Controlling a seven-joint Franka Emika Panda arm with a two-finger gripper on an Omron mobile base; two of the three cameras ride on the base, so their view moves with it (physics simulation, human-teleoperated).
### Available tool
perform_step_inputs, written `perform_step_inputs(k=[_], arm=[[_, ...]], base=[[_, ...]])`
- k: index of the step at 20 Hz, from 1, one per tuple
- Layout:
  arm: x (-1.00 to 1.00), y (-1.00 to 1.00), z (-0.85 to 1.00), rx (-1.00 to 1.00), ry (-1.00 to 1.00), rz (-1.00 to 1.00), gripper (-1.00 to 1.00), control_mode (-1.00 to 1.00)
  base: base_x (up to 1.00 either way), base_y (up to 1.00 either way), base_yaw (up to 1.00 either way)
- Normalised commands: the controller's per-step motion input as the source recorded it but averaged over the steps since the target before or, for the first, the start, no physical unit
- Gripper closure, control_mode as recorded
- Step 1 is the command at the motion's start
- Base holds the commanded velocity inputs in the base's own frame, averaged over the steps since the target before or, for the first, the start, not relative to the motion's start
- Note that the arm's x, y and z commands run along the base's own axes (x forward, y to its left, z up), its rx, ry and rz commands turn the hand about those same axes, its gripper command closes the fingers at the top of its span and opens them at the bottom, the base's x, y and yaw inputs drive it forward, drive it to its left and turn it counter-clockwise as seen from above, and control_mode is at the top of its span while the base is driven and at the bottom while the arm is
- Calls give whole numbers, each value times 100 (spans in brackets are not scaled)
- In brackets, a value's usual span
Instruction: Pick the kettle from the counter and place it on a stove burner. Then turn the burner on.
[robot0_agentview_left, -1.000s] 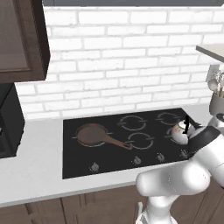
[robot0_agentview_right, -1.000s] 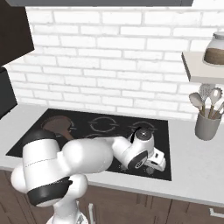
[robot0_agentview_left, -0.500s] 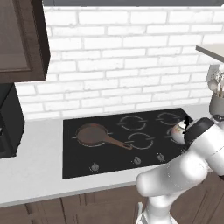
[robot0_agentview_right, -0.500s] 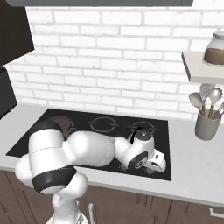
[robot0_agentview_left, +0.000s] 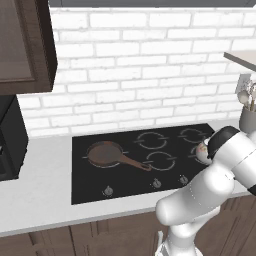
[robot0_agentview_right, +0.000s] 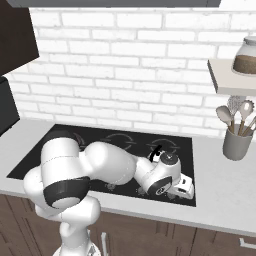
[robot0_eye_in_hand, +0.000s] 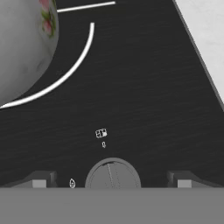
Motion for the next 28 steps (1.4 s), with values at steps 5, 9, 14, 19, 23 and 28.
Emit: perform_step_inputs(k=[5, 9, 14, 19, 23, 28], arm=[[1, -1, -1, 0, 0, 0, -100, -100], [0, 0, -7, 0, 0, 0, 100, -100], [0, 0, 0, 0, 0, 0, 100, -100], [0, 0, 0, -4, 0, 13, 100, -100], [0, 8, 0, -9, -2, 24, 100, -100], [0, 12, 0, -11, 0, 40, 100, -100]], base=[[0, 0, 0], [0, 0, 0], [0, 0, 0], [0, 0, 0], [0, 0, 0], [0, 0, 0]])
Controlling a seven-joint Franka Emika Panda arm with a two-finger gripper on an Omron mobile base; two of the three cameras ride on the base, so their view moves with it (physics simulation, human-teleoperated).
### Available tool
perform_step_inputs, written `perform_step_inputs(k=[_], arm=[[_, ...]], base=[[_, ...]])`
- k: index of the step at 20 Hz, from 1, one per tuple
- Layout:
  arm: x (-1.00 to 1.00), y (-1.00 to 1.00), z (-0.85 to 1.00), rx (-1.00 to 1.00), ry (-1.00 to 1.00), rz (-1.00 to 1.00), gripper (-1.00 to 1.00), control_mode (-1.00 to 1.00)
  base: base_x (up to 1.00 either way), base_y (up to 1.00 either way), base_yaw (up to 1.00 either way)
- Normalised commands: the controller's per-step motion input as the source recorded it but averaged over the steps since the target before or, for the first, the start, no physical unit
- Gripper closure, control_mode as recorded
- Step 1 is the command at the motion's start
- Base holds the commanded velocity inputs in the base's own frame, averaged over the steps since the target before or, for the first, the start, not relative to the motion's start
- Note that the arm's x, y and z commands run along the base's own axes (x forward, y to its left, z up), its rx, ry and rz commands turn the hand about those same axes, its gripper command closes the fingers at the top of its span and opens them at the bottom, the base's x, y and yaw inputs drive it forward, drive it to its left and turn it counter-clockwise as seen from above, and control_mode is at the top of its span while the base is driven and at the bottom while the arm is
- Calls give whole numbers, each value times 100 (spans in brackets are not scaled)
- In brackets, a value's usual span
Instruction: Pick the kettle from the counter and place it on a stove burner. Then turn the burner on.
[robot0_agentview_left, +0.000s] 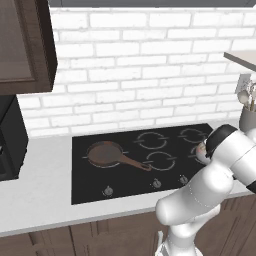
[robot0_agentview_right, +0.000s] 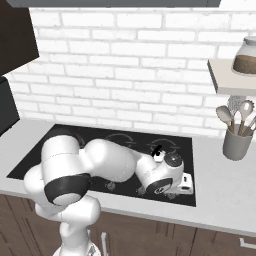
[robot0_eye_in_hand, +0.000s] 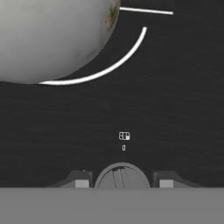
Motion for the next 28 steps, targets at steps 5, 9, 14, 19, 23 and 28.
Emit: perform_step_inputs(k=[5, 9, 14, 19, 23, 28], arm=[[0, 9, 0, -12, 0, 49, 100, -100], [0, 6, -1, -14, 0, 53, 100, -100], [1, 5, -5, -15, 0, 55, 100, -100], [7, 14, -4, -17, 0, 53, 100, -100], [5, 20, -3, -19, 0, 52, 100, -100], [2, 18, -6, -21, 0, 45, 100, -100]], base=[[0, 0, 0], [0, 0, 0], [0, 0, 0], [0, 0, 0], [0, 0, 0], [0, 0, 0]])
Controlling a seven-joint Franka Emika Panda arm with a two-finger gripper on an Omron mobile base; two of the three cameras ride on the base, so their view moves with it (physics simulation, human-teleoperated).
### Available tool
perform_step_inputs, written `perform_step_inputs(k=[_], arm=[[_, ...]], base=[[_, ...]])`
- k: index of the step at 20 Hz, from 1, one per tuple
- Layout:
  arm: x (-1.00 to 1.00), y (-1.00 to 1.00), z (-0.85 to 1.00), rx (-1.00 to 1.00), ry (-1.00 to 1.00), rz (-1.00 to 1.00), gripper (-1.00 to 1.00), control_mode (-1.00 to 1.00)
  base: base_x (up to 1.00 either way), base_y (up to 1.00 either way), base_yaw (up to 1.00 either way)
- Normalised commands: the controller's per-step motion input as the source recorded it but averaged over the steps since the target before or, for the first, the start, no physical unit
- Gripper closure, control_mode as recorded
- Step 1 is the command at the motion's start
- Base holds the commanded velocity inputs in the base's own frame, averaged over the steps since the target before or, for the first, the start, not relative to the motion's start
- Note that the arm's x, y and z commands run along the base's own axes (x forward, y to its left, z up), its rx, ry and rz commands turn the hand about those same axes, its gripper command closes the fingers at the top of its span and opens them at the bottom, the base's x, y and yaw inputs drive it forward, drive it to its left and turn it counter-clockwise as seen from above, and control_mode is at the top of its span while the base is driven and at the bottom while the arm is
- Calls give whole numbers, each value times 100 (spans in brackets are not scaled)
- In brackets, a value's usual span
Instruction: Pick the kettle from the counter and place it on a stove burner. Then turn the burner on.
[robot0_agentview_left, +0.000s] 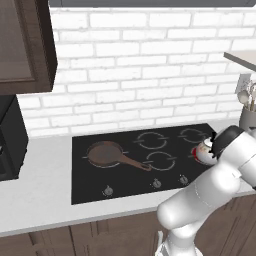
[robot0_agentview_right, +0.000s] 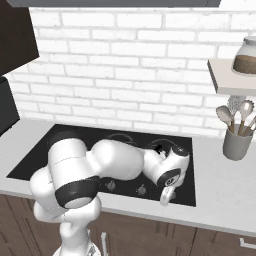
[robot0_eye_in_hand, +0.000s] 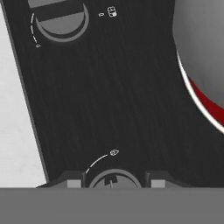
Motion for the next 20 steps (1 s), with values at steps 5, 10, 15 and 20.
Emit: perform_step_inputs(k=[5, 10, 15, 20], arm=[[-5, 4, -1, -7, -1, 15, 100, -100], [0, 0, 0, 0, 0, 0, 100, -100], [0, 0, 0, 0, 0, 0, 100, -100], [0, 0, 0, 0, 0, 0, -100, -100]], base=[[0, 0, 0], [0, 0, 0], [0, 0, 0], [0, 0, 0]])
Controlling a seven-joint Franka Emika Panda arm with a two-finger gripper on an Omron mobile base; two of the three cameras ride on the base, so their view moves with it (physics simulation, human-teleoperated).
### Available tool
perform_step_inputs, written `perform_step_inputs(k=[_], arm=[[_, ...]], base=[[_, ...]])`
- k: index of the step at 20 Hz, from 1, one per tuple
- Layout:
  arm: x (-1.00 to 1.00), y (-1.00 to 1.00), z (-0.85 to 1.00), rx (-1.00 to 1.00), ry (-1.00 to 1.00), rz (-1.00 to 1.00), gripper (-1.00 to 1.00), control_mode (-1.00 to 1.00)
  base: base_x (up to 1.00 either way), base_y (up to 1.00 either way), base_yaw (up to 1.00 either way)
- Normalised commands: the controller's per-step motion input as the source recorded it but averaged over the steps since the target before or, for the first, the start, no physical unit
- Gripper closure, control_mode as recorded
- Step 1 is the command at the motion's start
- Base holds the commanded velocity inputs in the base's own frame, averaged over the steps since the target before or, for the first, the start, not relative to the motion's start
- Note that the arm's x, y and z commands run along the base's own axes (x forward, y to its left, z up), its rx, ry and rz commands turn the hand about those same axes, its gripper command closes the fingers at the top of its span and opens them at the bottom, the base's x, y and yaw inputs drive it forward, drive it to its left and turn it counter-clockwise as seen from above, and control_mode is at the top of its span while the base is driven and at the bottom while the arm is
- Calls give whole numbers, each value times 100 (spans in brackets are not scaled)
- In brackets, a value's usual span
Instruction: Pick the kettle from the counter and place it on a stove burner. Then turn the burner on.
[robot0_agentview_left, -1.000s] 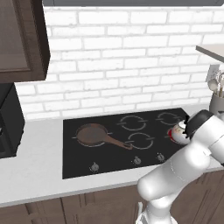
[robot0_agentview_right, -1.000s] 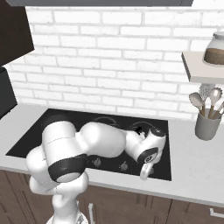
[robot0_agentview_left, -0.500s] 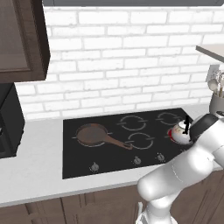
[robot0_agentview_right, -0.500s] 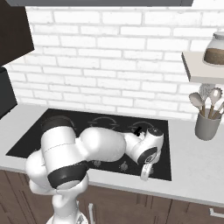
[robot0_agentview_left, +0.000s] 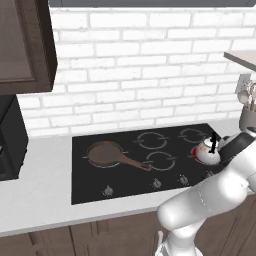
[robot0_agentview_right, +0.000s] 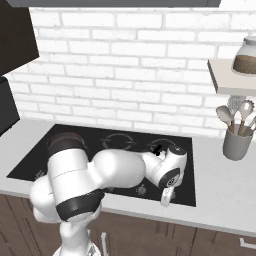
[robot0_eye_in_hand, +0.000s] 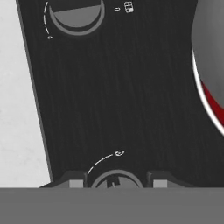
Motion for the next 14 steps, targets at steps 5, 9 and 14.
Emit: perform_step_inputs(k=[5, 9, 14], arm=[[1, 0, 26, 0, -6, 0, -100, -100], [-4, -1, 78, -1, -20, 0, -100, -100], [-21, 0, 100, -5, -31, 0, -100, -100]], base=[[0, 0, 0], [0, 0, 0], [0, 0, 0]])
